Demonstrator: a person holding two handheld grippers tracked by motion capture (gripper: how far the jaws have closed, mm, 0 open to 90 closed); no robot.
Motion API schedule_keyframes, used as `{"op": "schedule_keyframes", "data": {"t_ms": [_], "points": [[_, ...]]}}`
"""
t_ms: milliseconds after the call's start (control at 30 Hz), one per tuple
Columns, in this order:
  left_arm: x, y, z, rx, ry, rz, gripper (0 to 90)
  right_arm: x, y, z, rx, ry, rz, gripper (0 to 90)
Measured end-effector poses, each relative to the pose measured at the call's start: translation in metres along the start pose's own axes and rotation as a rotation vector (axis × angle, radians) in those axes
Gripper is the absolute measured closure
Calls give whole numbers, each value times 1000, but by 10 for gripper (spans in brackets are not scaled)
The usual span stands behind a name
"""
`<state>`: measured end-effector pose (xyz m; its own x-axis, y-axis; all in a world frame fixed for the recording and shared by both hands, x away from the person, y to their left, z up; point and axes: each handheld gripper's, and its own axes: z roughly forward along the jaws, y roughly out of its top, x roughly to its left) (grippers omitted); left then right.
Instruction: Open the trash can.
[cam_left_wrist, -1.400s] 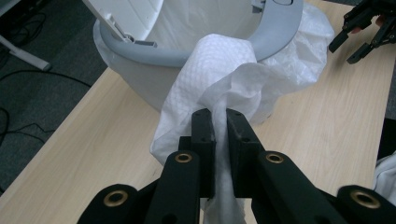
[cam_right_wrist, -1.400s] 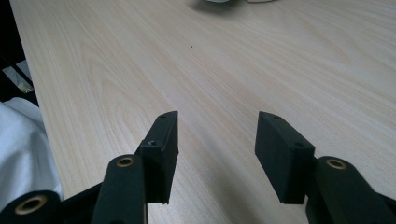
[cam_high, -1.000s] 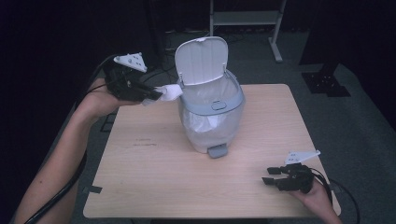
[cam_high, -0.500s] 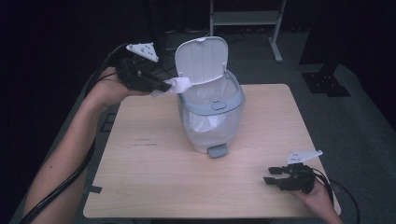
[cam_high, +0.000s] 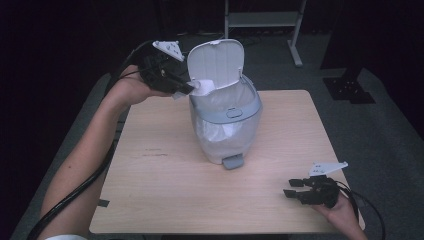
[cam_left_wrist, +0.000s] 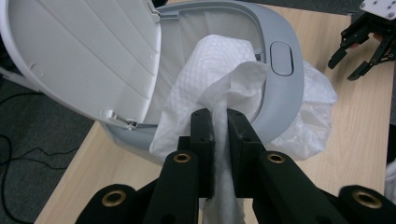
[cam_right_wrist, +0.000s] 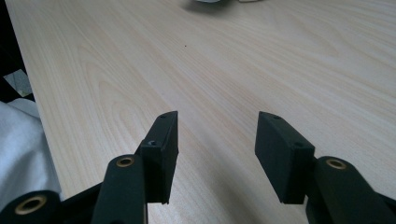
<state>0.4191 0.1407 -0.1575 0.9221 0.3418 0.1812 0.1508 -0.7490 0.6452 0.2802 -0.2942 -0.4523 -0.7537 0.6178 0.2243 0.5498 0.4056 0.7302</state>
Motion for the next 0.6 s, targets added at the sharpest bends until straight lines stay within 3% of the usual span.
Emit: {"op": "schedule_keyframes", "data": {"t_ms": [167,600], "points": [[5,7,6,5,1,6,819,1,1,2,6,-4,-11,483],[12,30,33,42,-19,31,816,-3,-2,-5,-21,-12,15,484]]}}
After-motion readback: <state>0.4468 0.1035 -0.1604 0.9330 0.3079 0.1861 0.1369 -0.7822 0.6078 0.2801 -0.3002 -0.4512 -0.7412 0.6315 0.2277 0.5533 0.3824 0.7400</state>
